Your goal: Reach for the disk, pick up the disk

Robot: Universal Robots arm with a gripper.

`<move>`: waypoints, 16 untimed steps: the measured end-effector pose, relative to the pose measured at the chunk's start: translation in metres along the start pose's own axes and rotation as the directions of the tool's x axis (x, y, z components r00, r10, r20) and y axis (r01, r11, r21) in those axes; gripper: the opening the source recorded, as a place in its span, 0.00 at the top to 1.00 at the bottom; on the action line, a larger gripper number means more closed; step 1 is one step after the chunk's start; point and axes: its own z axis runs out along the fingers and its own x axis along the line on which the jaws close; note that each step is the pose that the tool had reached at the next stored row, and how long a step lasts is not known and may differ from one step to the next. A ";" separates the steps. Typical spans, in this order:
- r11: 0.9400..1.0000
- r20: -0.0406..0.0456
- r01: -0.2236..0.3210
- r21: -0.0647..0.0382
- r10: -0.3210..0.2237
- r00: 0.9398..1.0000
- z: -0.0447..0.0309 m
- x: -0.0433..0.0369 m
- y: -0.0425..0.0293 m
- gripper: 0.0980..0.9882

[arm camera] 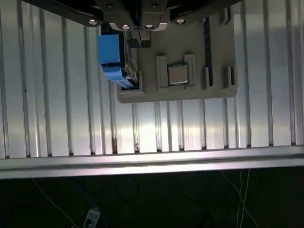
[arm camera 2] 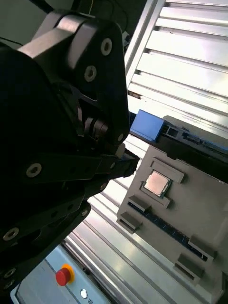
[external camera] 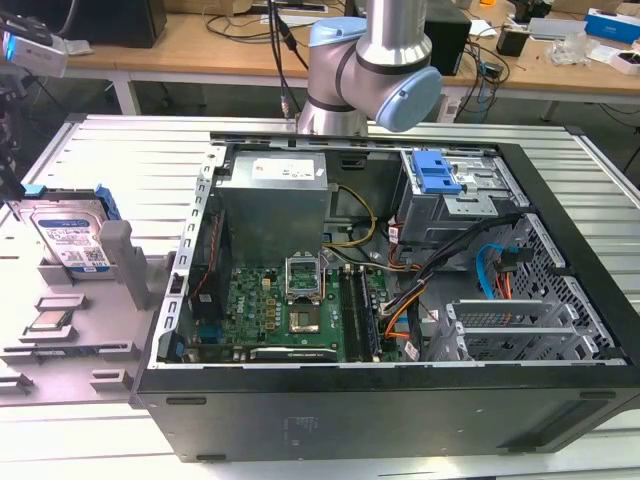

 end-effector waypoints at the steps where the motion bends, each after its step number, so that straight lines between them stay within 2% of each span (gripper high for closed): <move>1: 1.000 -0.001 0.024 0.000 -0.024 1.000 0.0000 0.0000 0.0000 0.99; 7: 0.995 -0.004 0.098 0.000 -0.098 0.995 0.0000 0.0000 0.0000 0.99; 10: 0.990 -0.005 0.138 0.000 -0.138 0.990 0.0000 0.0000 0.0000 0.99; 12: 0.985 -0.007 0.173 0.000 -0.173 0.985 0.0000 0.0000 0.0000 0.99; 13: 0.980 -0.008 0.198 -0.001 -0.198 0.980 0.0000 0.0000 0.0000 0.99; 16: 0.972 -0.009 0.233 -0.001 -0.233 0.972 0.0000 0.0000 0.0000 0.99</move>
